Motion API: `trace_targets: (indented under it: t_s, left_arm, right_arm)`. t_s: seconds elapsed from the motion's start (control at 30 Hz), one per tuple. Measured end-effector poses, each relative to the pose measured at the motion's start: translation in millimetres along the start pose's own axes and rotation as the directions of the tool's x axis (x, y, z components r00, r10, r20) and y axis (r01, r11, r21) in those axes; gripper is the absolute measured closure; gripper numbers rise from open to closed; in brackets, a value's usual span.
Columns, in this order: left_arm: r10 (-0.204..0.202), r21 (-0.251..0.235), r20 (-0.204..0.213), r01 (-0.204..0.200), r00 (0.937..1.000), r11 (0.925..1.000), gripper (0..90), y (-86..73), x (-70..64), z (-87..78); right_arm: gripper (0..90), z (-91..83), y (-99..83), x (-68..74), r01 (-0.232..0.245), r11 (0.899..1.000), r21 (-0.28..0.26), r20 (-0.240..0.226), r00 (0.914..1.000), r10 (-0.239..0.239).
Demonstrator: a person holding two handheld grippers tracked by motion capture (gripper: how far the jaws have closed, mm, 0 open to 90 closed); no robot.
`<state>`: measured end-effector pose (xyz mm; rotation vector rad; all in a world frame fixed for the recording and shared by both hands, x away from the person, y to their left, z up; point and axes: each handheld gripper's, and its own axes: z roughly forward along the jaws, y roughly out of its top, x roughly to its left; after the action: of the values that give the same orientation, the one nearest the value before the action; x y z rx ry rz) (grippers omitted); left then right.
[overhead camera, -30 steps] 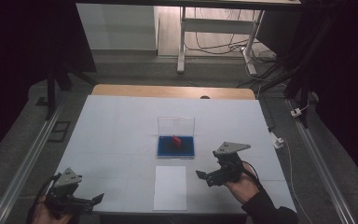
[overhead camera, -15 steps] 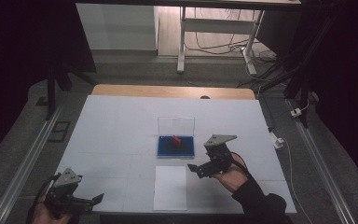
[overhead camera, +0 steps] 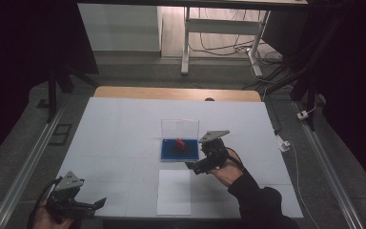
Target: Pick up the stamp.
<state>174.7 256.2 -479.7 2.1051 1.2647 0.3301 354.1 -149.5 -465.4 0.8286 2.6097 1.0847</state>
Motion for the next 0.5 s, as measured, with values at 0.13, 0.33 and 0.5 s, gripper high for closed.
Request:
trace_targets:
  t_s: [0.13, 0.33, 0.5]
  left_arm:
    - [-0.002, -0.003, 0.001, 0.002, 1.0, 1.0, 0.1, -0.2, 0.4, -0.4]
    - [-0.001, -0.003, 0.001, 0.001, 1.0, 1.0, 0.1, -0.1, 0.2, -0.3]
    - [0.0, -0.003, 0.003, 0.0, 1.0, 1.0, 0.2, -0.3, 0.3, -0.4]
  right_arm:
    - [0.0, 8.3, 6.0, -1.7, 0.002, 1.0, 0.006, -0.001, 1.0, -0.002]
    - [0.0, 22.0, 14.4, -3.8, 0.0, 1.0, 0.015, 0.007, 1.0, 0.0]
    - [0.0, 36.9, 20.2, -4.6, 0.001, 1.0, 0.023, 0.019, 0.9998, -0.002]
